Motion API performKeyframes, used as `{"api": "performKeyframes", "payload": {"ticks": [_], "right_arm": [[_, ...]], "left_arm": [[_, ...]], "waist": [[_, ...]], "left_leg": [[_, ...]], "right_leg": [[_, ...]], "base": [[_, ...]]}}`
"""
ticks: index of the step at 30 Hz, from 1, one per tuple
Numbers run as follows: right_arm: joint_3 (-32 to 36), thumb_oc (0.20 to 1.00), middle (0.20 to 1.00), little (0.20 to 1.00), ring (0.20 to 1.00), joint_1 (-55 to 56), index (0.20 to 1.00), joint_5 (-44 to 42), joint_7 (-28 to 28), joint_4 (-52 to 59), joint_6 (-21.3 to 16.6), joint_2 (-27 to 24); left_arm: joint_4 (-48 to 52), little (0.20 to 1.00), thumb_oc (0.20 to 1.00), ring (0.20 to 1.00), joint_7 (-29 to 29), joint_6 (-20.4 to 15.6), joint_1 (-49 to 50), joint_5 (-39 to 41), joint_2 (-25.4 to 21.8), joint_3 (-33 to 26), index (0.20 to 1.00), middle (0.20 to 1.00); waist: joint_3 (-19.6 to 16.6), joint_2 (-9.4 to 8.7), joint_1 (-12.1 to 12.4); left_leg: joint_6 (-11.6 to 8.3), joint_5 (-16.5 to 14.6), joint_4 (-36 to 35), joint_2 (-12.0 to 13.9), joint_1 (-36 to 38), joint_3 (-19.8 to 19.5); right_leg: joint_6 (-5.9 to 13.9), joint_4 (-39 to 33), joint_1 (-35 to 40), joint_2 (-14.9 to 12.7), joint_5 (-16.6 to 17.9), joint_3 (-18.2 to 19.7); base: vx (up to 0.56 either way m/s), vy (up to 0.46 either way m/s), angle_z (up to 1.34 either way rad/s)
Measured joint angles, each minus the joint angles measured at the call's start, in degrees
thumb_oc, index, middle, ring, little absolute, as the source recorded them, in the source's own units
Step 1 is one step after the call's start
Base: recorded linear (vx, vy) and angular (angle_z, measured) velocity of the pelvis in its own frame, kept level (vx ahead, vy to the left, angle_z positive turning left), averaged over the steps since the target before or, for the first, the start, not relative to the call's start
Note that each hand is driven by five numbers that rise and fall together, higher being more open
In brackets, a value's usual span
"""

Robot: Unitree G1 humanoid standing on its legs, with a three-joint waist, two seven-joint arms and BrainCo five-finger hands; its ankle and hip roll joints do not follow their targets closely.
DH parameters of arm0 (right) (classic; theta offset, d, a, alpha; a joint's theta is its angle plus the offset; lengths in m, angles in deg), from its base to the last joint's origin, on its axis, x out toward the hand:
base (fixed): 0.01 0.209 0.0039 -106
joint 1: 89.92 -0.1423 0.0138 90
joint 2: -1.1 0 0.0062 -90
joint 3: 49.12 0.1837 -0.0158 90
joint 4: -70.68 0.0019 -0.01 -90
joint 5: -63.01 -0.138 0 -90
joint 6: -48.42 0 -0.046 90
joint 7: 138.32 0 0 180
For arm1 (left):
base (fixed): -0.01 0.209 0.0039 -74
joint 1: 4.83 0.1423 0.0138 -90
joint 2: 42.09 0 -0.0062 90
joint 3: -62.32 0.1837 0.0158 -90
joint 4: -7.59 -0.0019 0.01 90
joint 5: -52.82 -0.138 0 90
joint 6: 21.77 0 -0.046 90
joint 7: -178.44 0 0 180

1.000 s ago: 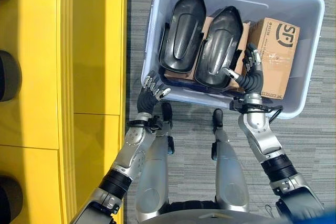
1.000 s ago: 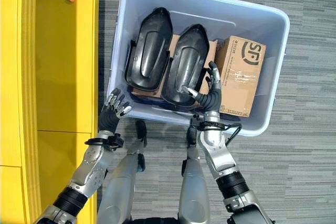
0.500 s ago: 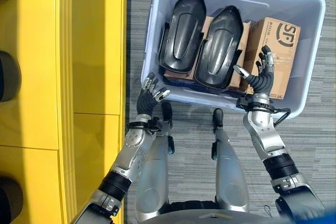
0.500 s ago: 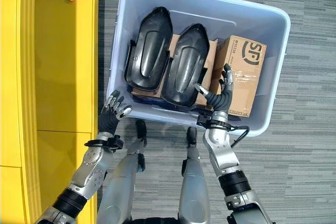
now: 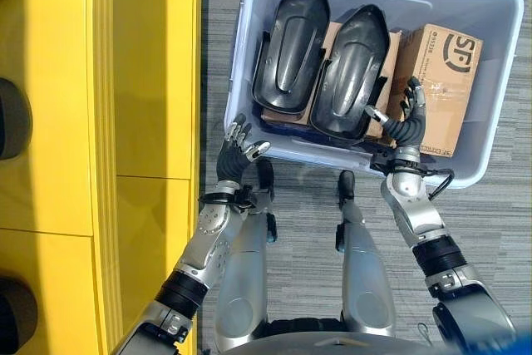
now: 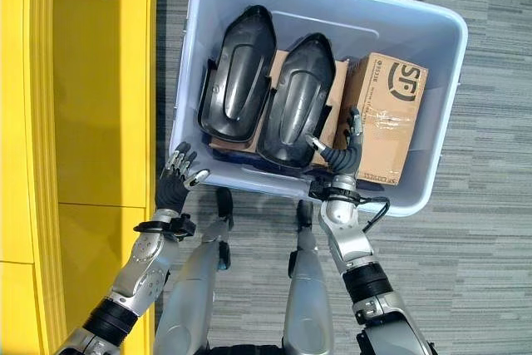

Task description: Move parts from the plastic box to the shelf.

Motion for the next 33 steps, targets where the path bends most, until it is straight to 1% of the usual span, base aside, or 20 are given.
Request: {"api": "performKeyframes", "payload": {"ticks": [7, 9, 11, 14, 17, 18, 20, 23, 25, 28, 29, 33], "right_arm": [[0.0, 1.000, 1.000, 1.000, 1.000, -3.6, 1.000, -0.1, 0.2, -8.0, 0.3, 1.6], [0.2, 1.000, 1.000, 1.000, 1.000, -5.6, 1.000, -0.1, 0.3, -9.9, 0.6, 1.5], [0.1, 1.000, 1.000, 1.000, 1.000, -8.9, 1.000, -0.4, 1.1, -16.1, 0.7, 1.6], [0.2, 1.000, 1.000, 1.000, 1.000, -10.9, 1.000, -0.8, 1.8, -18.0, 0.9, 1.5], [0.5, 1.000, 1.000, 1.000, 1.000, -14.8, 1.000, -2.8, 3.7, -23.2, 0.6, 1.5], [1.0, 1.000, 1.000, 1.000, 1.000, -17.4, 1.000, -3.3, 4.1, -26.3, 0.4, 0.9], [1.4, 1.000, 1.000, 1.000, 1.000, -20.6, 1.000, -4.9, 4.1, -29.0, 0.5, -0.5], [1.4, 1.000, 1.000, 1.000, 1.000, -25.7, 1.000, -6.9, 3.9, -34.9, 0.5, -2.3], [1.2, 1.000, 1.000, 1.000, 1.000, -28.8, 1.000, -7.0, 4.1, -40.2, 0.5, -2.8], [-0.5, 1.000, 1.000, 1.000, 1.000, -35.7, 1.000, -8.4, 3.9, -51.7, 0.3, -2.9], [-1.8, 1.000, 1.000, 1.000, 1.000, -37.7, 1.000, -9.6, 3.8, -54.5, 0.7, -2.8], [-3.3, 1.000, 1.000, 1.000, 1.000, -38.5, 1.000, -10.3, 1.7, -55.8, 1.6, -3.1]], "left_arm": [[0.7, 1.000, 1.000, 1.000, 0.0, -0.2, -0.1, 0.0, -0.3, 0.0, 1.000, 1.000], [0.7, 1.000, 1.000, 1.000, 0.0, -0.1, -0.1, 0.0, -0.6, 0.1, 1.000, 1.000], [1.7, 1.000, 1.000, 1.000, 0.0, -0.2, 0.1, 0.1, -1.2, 0.5, 1.000, 1.000], [1.7, 1.000, 1.000, 1.000, 0.0, -0.3, 0.0, 0.1, -1.2, 0.6, 1.000, 1.000], [1.7, 1.000, 1.000, 1.000, 0.0, -0.3, 0.1, 0.2, -1.4, 0.6, 1.000, 1.000], [1.7, 1.000, 1.000, 1.000, 0.0, -0.4, 0.1, 0.2, -1.5, 0.7, 1.000, 1.000], [1.7, 1.000, 1.000, 1.000, 0.1, -0.4, -0.1, 0.6, -1.7, 0.7, 1.000, 1.000], [1.8, 1.000, 1.000, 1.000, 0.1, -0.4, 0.0, 1.1, -1.9, 1.2, 1.000, 1.000], [1.8, 1.000, 1.000, 1.000, 0.1, -0.4, 0.0, 1.2, -2.3, 1.8, 1.000, 1.000], [1.8, 1.000, 1.000, 1.000, 0.1, -0.3, -0.3, 1.3, -3.8, 3.1, 1.000, 1.000], [1.8, 1.000, 1.000, 1.000, 0.1, -0.3, -0.4, 1.4, -3.8, 3.4, 1.000, 1.000], [1.8, 1.000, 1.000, 1.000, 0.2, -0.3, -0.8, 2.7, -3.8, 3.7, 1.000, 1.000]], "waist": [[0.1, 0.51, 0.5], [0.2, 1.13, 1.2], [0.1, 1.84, 1.5], [0.1, 2.00, 1.7], [0.1, 2.10, 1.8], [0.1, 2.16, 1.6], [0.2, 2.53, 1.6], [0.2, 3.09, 2.2], [0.2, 3.25, 2.9], [0.1, 3.35, 3.2], [0.1, 3.39, 3.2], [0.1, 3.53, 4.0]], "left_leg": [[0.01, 0.0, 0.2, -0.1, -1.0, 0.0], [0.01, 0.0, 0.2, -0.1, -1.1, 0.0], [0.08, 0.1, 0.3, -0.1, -2.0, 0.0], [0.15, 0.1, 0.8, -0.2, -2.8, 0.0], [0.23, 0.2, 1.0, -0.2, -3.3, 0.0], [0.22, 0.4, 1.1, -0.2, -3.9, 0.1], [0.26, 0.7, 1.1, -0.2, -5.1, 0.1], [0.26, 1.2, 1.1, -0.2, -6.1, 0.1], [0.25, 1.2, 1.1, -0.2, -6.3, 0.0], [0.32, 1.3, 1.1, -0.3, -6.5, 0.0], [0.33, 1.4, 1.1, -0.3, -6.8, 0.0], [0.18, 1.7, 1.1, -0.2, -7.1, -0.1]], "right_leg": [[-0.01, 0.2, -1.1, -0.1, 0.0, 0.0], [0.00, 0.4, -1.3, -0.1, -0.1, 0.0], [0.04, 0.8, -2.3, -0.1, -0.1, 0.1], [0.20, 1.6, -3.2, -0.2, -0.4, 0.1], [0.01, 3.2, -4.5, -0.2, -1.0, 0.6], [-0.01, 3.6, -5.4, -0.2, -1.0, 0.9], [0.07, 3.9, -6.7, -0.1, -0.9, 1.0], [0.07, 4.8, -8.2, -0.2, -1.0, 1.1], [0.19, 5.4, -8.7, -0.2, -1.1, 1.1], [0.19, 6.1, -9.2, -0.2, -1.3, 1.1], [0.23, 6.5, -9.7, -0.2, -1.4, 1.1], [0.03, 7.7, -10.5, -0.2, -1.8, 1.2]], "base": [[0.00, 0.001, 0.00], [0.00, 0.000, 0.00], [0.00, 0.000, 0.00], [0.00, 0.001, 0.01], [0.00, 0.007, -0.04], [0.00, 0.015, -0.09], [0.00, 0.004, -0.02], [0.00, 0.000, 0.00], [0.00, 0.004, 0.02], [0.00, 0.000, 0.00], [0.00, 0.000, 0.00], [0.00, 0.000, 0.00]]}}
